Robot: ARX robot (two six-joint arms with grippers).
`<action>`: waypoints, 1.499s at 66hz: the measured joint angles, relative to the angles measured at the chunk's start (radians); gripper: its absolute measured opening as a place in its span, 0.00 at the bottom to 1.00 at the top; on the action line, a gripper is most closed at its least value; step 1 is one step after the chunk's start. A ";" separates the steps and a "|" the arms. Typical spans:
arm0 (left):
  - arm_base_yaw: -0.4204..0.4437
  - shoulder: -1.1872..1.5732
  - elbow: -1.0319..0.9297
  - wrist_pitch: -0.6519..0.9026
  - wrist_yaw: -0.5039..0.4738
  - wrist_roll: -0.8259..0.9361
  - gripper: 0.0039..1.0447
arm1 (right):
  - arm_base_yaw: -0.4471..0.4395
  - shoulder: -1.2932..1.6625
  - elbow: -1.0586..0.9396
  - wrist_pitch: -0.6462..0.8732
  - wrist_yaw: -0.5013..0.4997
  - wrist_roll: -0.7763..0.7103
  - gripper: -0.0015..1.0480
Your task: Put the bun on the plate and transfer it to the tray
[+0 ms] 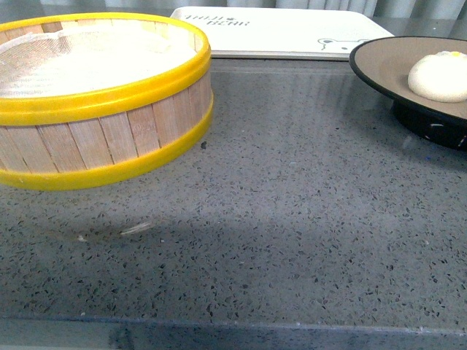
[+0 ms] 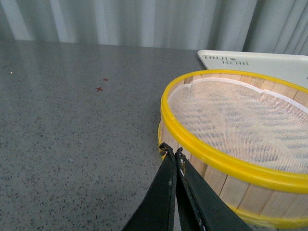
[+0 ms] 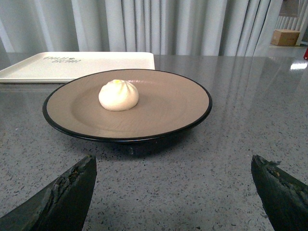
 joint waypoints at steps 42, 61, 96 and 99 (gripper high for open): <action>0.000 -0.250 -0.106 -0.145 0.004 0.000 0.04 | 0.000 0.000 0.000 0.000 0.000 0.000 0.91; 0.000 -0.334 -0.117 -0.186 0.005 0.000 0.04 | 0.000 0.000 0.000 0.000 0.000 0.000 0.91; 0.000 -0.588 -0.116 -0.447 0.005 0.000 0.04 | 0.000 0.000 0.000 0.000 0.000 0.000 0.91; 0.000 -0.588 -0.116 -0.448 0.005 0.000 0.04 | 0.000 0.000 0.000 0.000 0.000 0.000 0.91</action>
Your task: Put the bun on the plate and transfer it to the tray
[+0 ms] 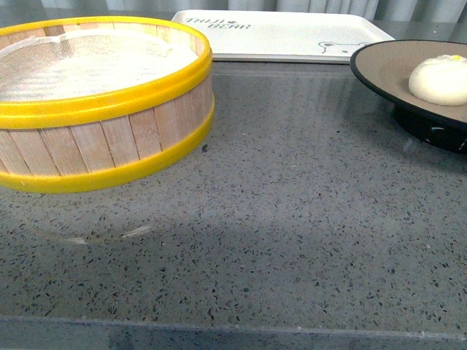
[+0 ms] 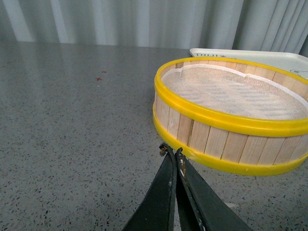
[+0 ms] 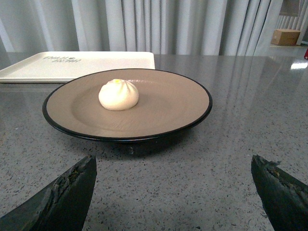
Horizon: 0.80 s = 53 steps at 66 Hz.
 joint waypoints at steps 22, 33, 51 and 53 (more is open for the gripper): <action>0.000 -0.001 0.000 0.000 0.000 0.000 0.66 | 0.000 0.000 0.000 0.000 0.000 0.000 0.91; 0.000 -0.001 0.000 0.000 0.000 0.000 0.91 | 0.000 0.000 0.000 0.000 0.000 0.000 0.91; 0.000 -0.001 0.000 0.000 0.000 0.000 0.94 | -0.002 0.336 0.055 0.332 0.184 -0.144 0.91; 0.000 -0.001 0.000 0.000 0.000 0.000 0.94 | -0.042 0.431 0.082 0.421 0.129 -0.142 0.91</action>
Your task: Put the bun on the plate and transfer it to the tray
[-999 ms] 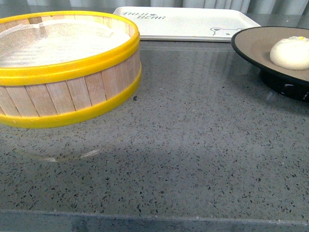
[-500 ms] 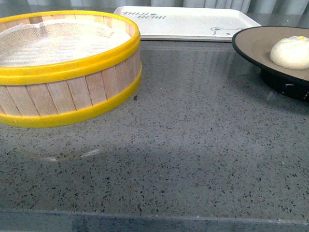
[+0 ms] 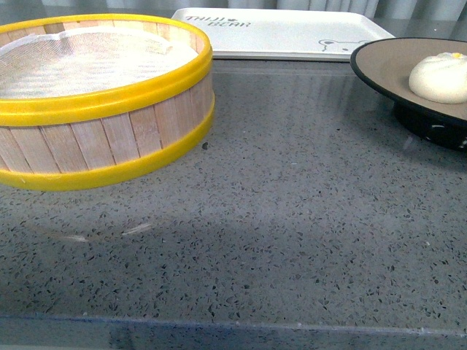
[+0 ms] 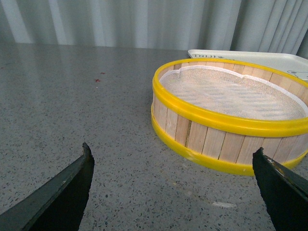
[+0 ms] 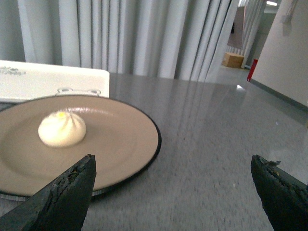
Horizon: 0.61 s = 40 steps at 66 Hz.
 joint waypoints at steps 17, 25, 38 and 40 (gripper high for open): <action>0.000 0.000 0.000 0.000 0.000 0.000 0.94 | -0.299 0.626 0.380 -0.054 -0.406 0.567 0.91; 0.000 0.000 0.000 0.000 0.000 0.000 0.94 | -0.323 0.680 0.447 -0.138 -0.516 0.803 0.91; 0.000 0.000 0.000 0.000 0.000 0.000 0.94 | -0.389 0.708 0.457 -0.233 -0.648 1.002 0.91; 0.000 0.000 0.000 0.000 0.000 0.000 0.94 | -0.397 0.710 0.457 -0.246 -0.658 1.011 0.91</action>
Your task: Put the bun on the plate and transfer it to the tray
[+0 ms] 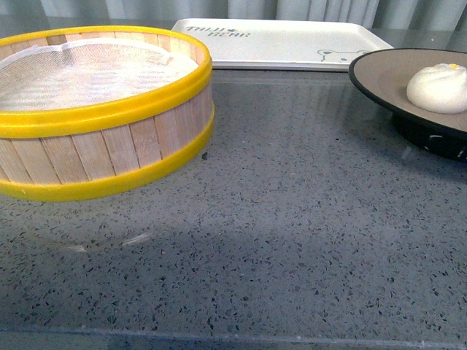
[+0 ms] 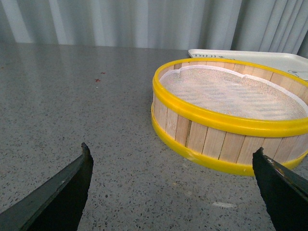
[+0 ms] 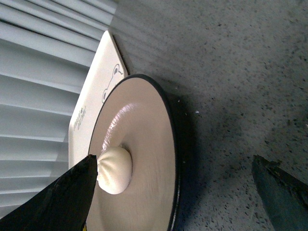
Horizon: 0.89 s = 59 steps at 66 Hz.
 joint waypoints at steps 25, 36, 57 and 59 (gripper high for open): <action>0.000 0.000 0.000 0.000 0.000 0.000 0.94 | 0.040 0.055 0.010 0.007 -0.047 0.105 0.91; 0.000 0.000 0.000 0.000 0.000 0.000 0.94 | 0.122 0.090 0.013 0.054 -0.037 0.174 0.91; 0.000 0.000 0.000 0.000 0.000 0.000 0.94 | 0.177 0.143 0.013 0.101 -0.028 0.219 0.57; 0.000 0.000 0.000 0.000 0.000 0.000 0.94 | 0.174 0.151 0.013 0.105 -0.030 0.219 0.52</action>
